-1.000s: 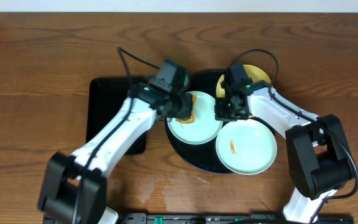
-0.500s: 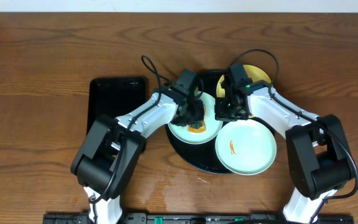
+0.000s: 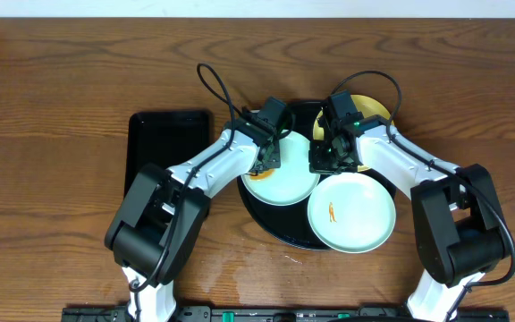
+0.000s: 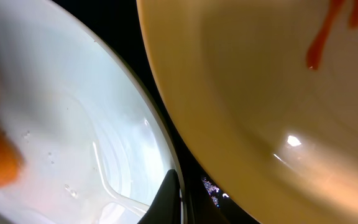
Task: Clean dirty plates on tray and stack at the side
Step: 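Scrub the left pale green plate with the held sponge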
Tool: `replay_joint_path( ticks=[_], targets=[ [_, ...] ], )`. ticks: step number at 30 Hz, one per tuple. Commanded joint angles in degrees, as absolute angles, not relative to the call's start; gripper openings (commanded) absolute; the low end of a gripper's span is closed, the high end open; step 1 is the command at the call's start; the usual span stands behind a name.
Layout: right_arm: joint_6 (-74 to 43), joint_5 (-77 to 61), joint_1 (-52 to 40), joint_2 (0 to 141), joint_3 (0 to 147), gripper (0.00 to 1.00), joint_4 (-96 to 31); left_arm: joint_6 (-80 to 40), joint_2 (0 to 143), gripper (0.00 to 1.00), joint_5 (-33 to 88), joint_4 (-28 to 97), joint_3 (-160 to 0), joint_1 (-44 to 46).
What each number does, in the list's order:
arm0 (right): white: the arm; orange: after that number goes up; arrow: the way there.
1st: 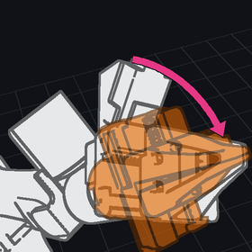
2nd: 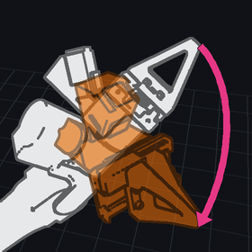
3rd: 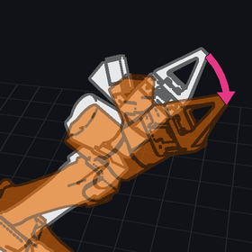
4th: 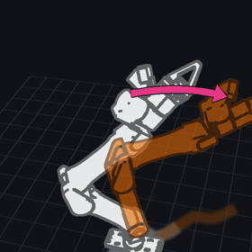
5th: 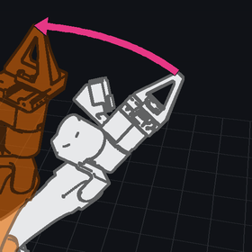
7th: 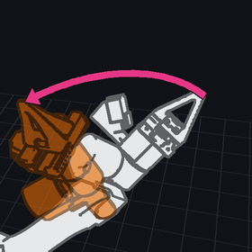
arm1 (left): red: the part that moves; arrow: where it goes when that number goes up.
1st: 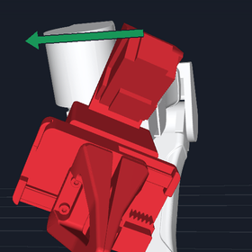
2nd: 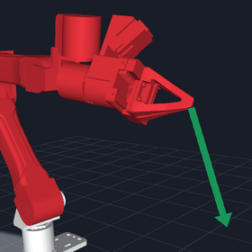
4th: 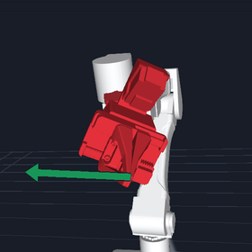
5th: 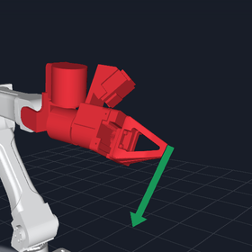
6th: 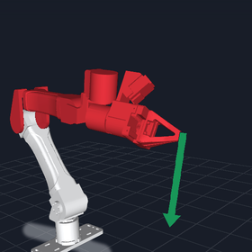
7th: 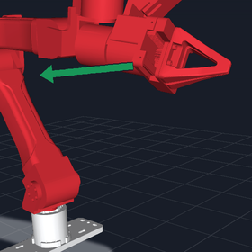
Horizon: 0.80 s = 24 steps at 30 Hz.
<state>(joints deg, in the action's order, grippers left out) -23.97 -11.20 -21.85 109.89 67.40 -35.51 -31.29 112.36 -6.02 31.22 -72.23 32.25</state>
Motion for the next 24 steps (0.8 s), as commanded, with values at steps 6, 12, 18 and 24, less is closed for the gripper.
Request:
replay_joint_path(
  ticks=[6, 12, 18, 24],
  targets=[
    [-25.23, -8.01, -22.17, 110.85, 66.92, 0.01, -36.88, -27.44, 114.54, 0.07, -28.38, 33.43, -74.08, 35.07],
    [-25.91, -8.03, -22.17, 110.85, 66.92, 0.01, -37.04, -27.49, 114.54, 0.08, -29.23, 37.80, -78.72, 35.44],
    [-25.89, -8.01, -22.17, 110.85, 66.92, 0.01, -37.08, -28.18, 111.74, 0.07, -28.27, 45.23, -84.55, 33.28],
    [-23.55, -8.01, -22.15, 110.85, 66.92, 0.01, -37.06, -28.12, 104.12, 0.07, -15.14, 50.92, -84.73, 25.76]
  ],
)
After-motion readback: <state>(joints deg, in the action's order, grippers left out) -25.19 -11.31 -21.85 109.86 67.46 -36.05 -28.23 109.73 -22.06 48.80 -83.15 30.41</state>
